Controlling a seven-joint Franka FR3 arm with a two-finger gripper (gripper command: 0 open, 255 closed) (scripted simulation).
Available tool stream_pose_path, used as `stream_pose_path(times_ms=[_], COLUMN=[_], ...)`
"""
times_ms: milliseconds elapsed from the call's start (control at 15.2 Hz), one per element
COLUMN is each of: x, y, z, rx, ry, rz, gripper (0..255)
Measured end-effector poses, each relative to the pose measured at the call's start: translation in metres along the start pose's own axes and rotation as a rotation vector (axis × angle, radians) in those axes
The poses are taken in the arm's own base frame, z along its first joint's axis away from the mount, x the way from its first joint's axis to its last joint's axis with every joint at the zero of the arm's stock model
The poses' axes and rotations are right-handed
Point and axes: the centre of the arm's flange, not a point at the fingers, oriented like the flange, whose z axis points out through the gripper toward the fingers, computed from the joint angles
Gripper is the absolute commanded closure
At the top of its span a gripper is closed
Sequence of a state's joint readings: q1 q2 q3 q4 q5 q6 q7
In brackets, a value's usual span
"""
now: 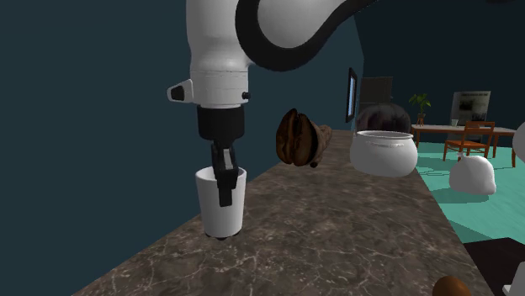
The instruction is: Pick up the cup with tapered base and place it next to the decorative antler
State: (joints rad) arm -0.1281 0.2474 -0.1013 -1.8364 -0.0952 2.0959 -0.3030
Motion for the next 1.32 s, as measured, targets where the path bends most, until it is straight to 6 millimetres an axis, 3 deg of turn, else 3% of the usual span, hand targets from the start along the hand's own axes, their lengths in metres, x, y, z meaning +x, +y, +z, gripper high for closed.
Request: stream_pose_path(times_ms=[1320], x=[-0.001], y=[0.012], z=[-0.105], rx=[0.0], ry=[0.0], rz=[0.0], gripper=[255])
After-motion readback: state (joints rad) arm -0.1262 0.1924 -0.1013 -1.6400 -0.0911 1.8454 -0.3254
